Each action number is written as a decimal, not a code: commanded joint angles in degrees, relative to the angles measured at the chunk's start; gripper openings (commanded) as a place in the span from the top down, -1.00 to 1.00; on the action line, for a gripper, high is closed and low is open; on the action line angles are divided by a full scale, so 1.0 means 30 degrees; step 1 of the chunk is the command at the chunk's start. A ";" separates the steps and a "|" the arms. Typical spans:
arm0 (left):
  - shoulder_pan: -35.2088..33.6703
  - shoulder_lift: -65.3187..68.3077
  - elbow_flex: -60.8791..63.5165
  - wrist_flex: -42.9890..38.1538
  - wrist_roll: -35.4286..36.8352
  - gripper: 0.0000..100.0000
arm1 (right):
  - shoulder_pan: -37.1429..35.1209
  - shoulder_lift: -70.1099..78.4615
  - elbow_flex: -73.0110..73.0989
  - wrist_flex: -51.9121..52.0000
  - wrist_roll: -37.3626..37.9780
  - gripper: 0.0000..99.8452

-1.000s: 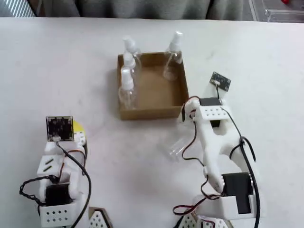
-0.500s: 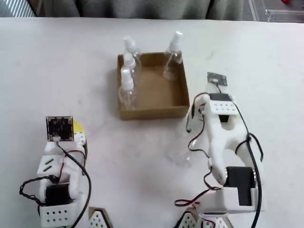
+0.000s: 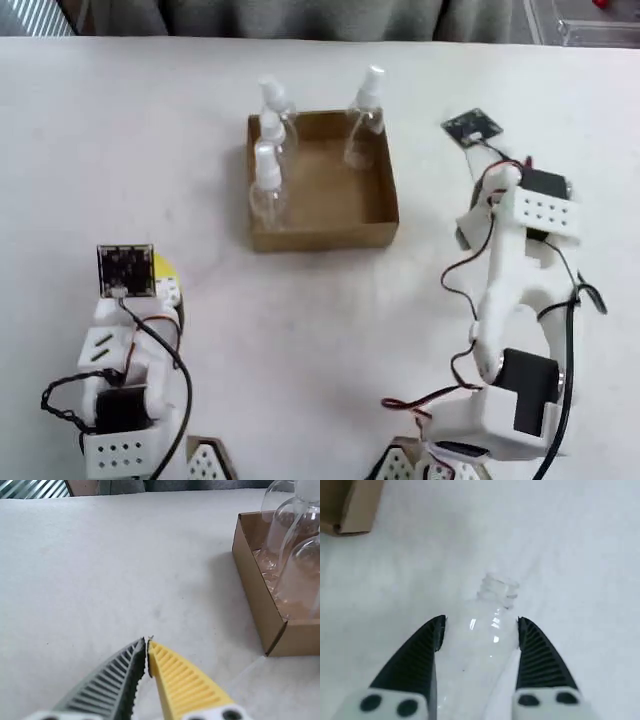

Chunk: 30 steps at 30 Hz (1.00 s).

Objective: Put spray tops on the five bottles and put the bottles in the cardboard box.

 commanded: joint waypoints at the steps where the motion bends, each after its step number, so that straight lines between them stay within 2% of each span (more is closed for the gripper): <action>1: -0.0161 -0.0132 -0.0029 0.0176 -0.0205 0.96 | 0.1099 -0.0161 0.0469 -0.1685 0.0498 0.97; 7: -0.0161 -0.0132 -0.0029 0.0176 -0.0205 0.96 | 0.2623 -0.0161 0.1817 -0.3531 0.0410 0.93; 12: -0.0161 -0.0132 -0.0029 0.0176 -0.0205 0.96 | 0.2711 -0.0132 0.3018 -0.3853 0.0381 0.63; 17: -0.0161 -0.0132 -0.0029 0.0205 -0.0205 0.96 | 0.2330 -0.0132 0.3399 -0.3883 0.0147 0.64; 21: -0.0161 -0.0132 -0.0029 0.0205 -0.0205 0.96 | 0.2242 -0.0161 0.2725 -0.3736 -0.2198 0.64; 25: -0.0161 -0.0132 -0.0029 0.0205 -0.0205 0.96 | 0.2212 -0.0161 0.2227 -0.2974 -0.2520 0.63; 30: -0.0161 -0.0132 -0.0029 0.0205 -0.0205 0.96 | 0.1773 -0.0161 0.2168 -0.1597 -0.2549 0.49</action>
